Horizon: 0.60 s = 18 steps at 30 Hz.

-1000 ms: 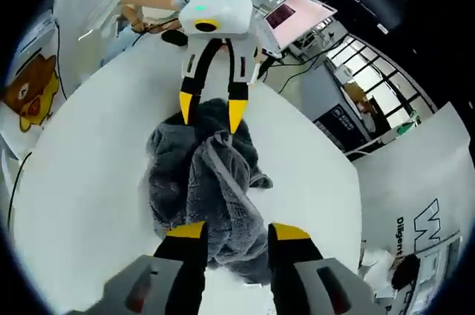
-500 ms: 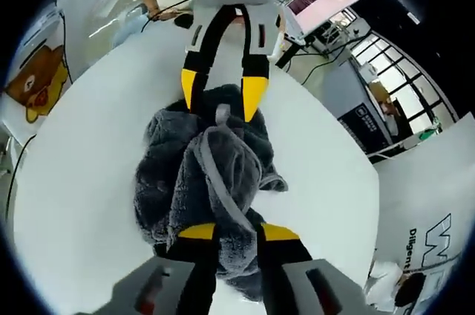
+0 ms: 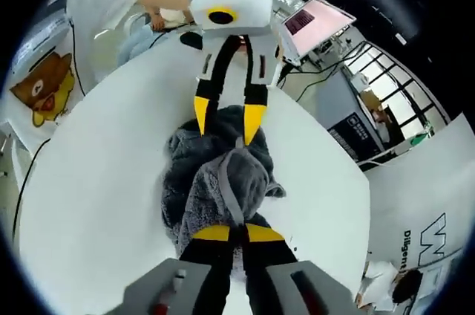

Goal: Fold the towel on the table until its edges align and the towel forms a compact rectangular stack.

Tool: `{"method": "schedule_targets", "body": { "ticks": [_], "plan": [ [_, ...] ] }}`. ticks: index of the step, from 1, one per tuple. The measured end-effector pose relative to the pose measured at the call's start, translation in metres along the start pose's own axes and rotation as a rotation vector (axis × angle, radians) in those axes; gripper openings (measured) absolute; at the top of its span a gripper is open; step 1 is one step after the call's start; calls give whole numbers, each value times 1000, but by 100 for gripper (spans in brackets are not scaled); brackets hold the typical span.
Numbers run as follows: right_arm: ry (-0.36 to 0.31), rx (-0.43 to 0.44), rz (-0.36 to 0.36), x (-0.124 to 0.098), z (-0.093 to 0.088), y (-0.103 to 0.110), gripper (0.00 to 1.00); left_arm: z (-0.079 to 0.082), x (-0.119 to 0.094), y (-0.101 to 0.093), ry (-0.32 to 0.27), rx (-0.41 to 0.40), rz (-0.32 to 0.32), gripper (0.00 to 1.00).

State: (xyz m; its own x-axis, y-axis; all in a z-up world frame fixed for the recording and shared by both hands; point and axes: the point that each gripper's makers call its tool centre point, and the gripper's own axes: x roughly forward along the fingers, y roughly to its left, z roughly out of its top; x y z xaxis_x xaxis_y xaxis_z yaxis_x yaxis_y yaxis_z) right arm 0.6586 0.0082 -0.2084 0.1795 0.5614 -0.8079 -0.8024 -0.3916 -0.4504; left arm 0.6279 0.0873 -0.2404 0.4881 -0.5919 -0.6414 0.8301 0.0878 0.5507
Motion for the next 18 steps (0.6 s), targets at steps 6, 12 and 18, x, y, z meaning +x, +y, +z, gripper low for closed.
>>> {"method": "schedule_targets", "body": {
  "ticks": [6,12,18],
  "plan": [
    [-31,-25,20,-21,13,27,4,14,5,4,-6,16,36,31],
    [-65,-35,30,-43,26,50,4,23,13,-5,5,39,14,21],
    [-34,-11,14,-63,14,63,4,35,8,-5,5,33,9,5]
  ]
}}
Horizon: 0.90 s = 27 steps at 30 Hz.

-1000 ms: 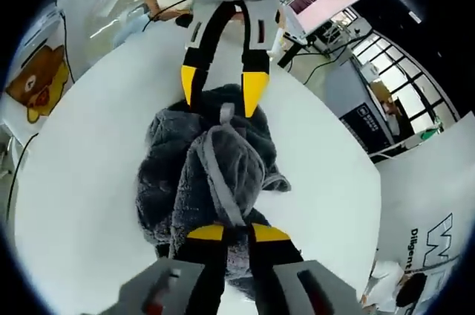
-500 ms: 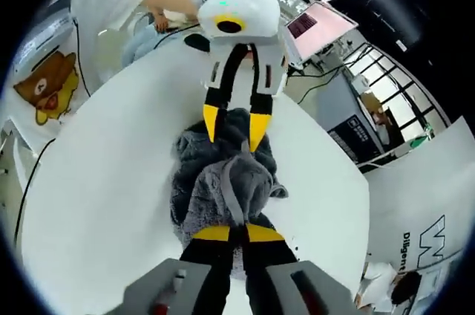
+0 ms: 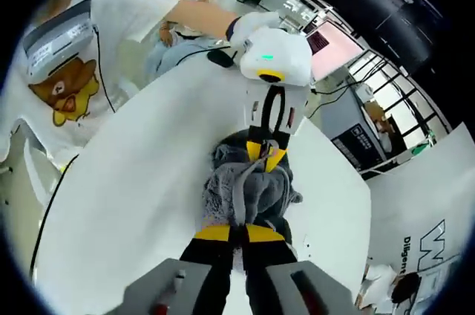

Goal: Fold the towel on the table until its edges align and the towel forms a compact rectangular stack.

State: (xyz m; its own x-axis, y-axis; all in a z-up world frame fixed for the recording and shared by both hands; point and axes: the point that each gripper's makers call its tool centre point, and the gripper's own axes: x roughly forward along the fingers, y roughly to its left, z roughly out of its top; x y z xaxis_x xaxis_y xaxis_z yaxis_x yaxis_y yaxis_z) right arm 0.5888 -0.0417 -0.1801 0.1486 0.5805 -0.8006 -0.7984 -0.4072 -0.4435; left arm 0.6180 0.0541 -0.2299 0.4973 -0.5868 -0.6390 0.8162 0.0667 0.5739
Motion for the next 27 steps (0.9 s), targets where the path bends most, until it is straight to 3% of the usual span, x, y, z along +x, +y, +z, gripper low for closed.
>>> {"method": "schedule_targets", "body": {
  "ticks": [5,10,18,27],
  "plan": [
    [10,21,-35,-14,-1,5,4,13,-11,1,-15,-12,0,4],
    [45,50,-147,-40,-5,-6,4,36,-35,21,-19,-2,62,4],
    [90,26,-409,-95,7,-53,4,75,-87,83,34,58,254,4],
    [156,-26,-733,-180,35,-121,4,125,-151,149,66,123,398,4]
  ]
}}
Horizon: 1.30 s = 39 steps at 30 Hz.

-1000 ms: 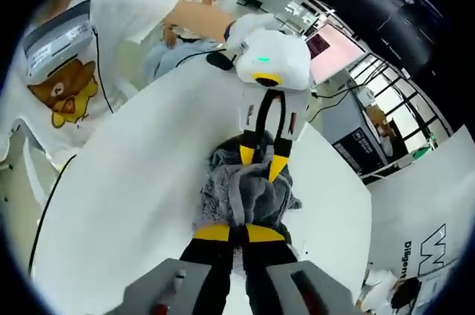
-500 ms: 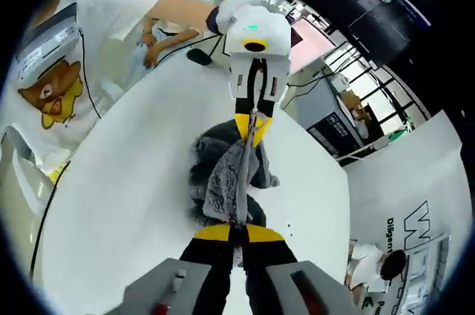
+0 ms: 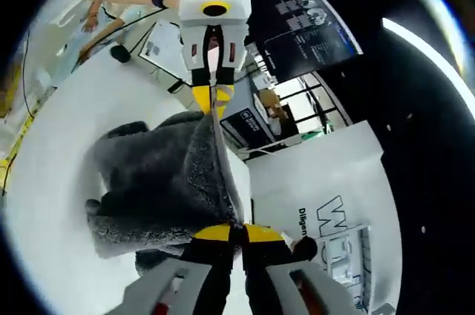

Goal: Fold the towel on the table until its edges align and the towel forms a compact rectangular stack.

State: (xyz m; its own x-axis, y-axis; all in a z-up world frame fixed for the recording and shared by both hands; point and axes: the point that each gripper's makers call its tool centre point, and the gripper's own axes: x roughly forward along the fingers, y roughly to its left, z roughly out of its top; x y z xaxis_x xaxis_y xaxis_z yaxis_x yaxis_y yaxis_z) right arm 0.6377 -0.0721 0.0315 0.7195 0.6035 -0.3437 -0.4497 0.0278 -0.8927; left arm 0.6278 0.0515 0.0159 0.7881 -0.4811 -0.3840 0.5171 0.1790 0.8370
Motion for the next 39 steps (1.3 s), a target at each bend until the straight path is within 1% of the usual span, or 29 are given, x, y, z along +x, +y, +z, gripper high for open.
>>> {"method": "schedule_targets", "body": {
  "ticks": [1,3,4,6,9,11,13,15,16,17,18,21,23,25,26,27,28,29,30,31,32,33,34,36,37,38,39],
  "plan": [
    [1,-10,-48,-4,4,-19,4,4,-4,11,3,13,26,4],
    [4,-26,-108,-11,9,-40,4,13,-12,36,14,37,75,4],
    [9,-31,-145,-14,10,-50,4,17,-15,45,12,42,89,4],
    [8,-32,-180,-19,13,-63,4,23,-20,62,13,51,121,4],
    [0,-25,-212,-24,15,-75,4,33,-29,85,-3,49,163,4],
    [-6,-18,-222,-27,14,-79,4,37,-33,90,-23,46,171,4],
    [-14,-10,-216,-26,13,-77,4,38,-32,89,-32,41,171,4],
    [-13,-3,-205,-24,11,-73,4,36,-28,80,-33,45,158,4],
    [-13,-3,-198,-21,9,-67,4,33,-24,75,-29,48,151,4],
    [-13,0,-188,-20,8,-62,4,30,-21,68,-23,51,140,4],
    [-10,5,-171,-18,5,-54,4,27,-16,56,-20,52,122,4],
    [-3,-1,-93,-13,-2,-20,4,19,-6,24,-12,58,63,4],
    [0,-1,-34,-12,-10,14,4,17,-2,2,-25,62,21,4],
    [-2,-1,34,-11,-15,51,4,11,3,-31,-36,56,-24,4],
    [-14,-15,60,-10,-15,64,4,8,6,-48,-34,54,-55,4],
    [-17,18,84,-11,-20,81,4,7,8,-65,-47,37,-78,4],
    [-19,29,112,-11,-24,102,4,7,10,-84,-57,30,-108,4],
    [-22,41,142,-12,-27,119,4,5,11,-102,-65,22,-131,4],
    [-25,60,165,-13,-29,135,4,4,12,-121,-73,5,-156,4],
    [-23,73,188,-11,-33,146,4,3,13,-140,-82,-2,-187,4],
    [-31,81,213,-12,-34,161,4,1,14,-159,-88,-14,-218,4],
    [-38,108,234,-13,-34,177,4,-2,14,-172,-81,-24,-236,4],
    [-39,135,256,-13,-35,193,4,-5,15,-186,-86,-28,-248,4],
    [-31,128,301,-10,-40,221,4,-11,17,-215,-92,-59,-285,4],
    [-32,141,311,-8,-44,231,4,-15,19,-232,-94,-83,-304,4],
    [-29,166,332,-6,-47,245,4,-17,22,-238,-92,-94,-309,4],
    [-29,170,344,-4,-50,254,4,-23,25,-254,-85,-111,-328,4]
  ]
}}
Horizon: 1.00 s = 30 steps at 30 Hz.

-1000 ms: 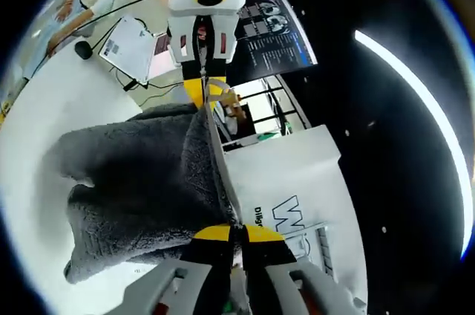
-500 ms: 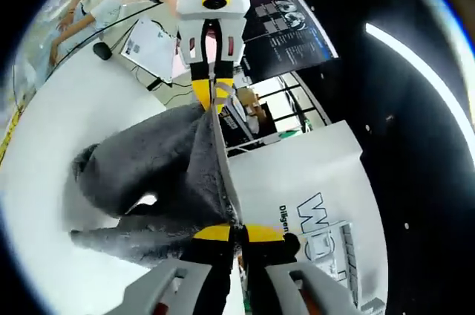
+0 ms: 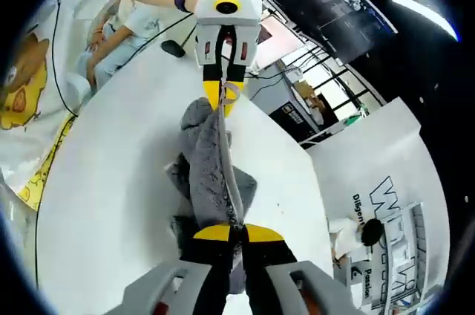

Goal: Fold the towel on the table until its edges align and the towel forms a compact rectangular stack.

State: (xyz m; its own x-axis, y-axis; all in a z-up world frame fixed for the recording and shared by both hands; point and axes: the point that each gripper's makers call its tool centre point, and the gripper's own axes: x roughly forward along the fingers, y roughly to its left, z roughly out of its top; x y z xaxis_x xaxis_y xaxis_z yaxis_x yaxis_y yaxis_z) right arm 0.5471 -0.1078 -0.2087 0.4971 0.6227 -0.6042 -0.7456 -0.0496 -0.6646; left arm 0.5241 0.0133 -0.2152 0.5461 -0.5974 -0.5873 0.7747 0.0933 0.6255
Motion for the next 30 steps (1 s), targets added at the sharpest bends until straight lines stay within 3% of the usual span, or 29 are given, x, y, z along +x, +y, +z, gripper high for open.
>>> {"method": "schedule_targets", "body": {
  "ticks": [7,14,21,24,26,30],
  "plan": [
    [12,63,81,26,-22,49,4,-27,32,-47,16,-73,-72,4],
    [14,100,117,36,-30,72,4,-35,42,-63,13,-113,-94,4],
    [-3,146,113,32,-28,77,6,-32,35,-72,-13,-146,-128,6],
    [-10,157,111,27,-27,81,14,-34,31,-76,-12,-155,-136,21],
    [-23,159,101,22,-26,83,21,-35,26,-79,-12,-157,-132,22],
    [-44,176,101,9,-23,94,24,-34,9,-85,-44,-180,-109,31]
  ]
}}
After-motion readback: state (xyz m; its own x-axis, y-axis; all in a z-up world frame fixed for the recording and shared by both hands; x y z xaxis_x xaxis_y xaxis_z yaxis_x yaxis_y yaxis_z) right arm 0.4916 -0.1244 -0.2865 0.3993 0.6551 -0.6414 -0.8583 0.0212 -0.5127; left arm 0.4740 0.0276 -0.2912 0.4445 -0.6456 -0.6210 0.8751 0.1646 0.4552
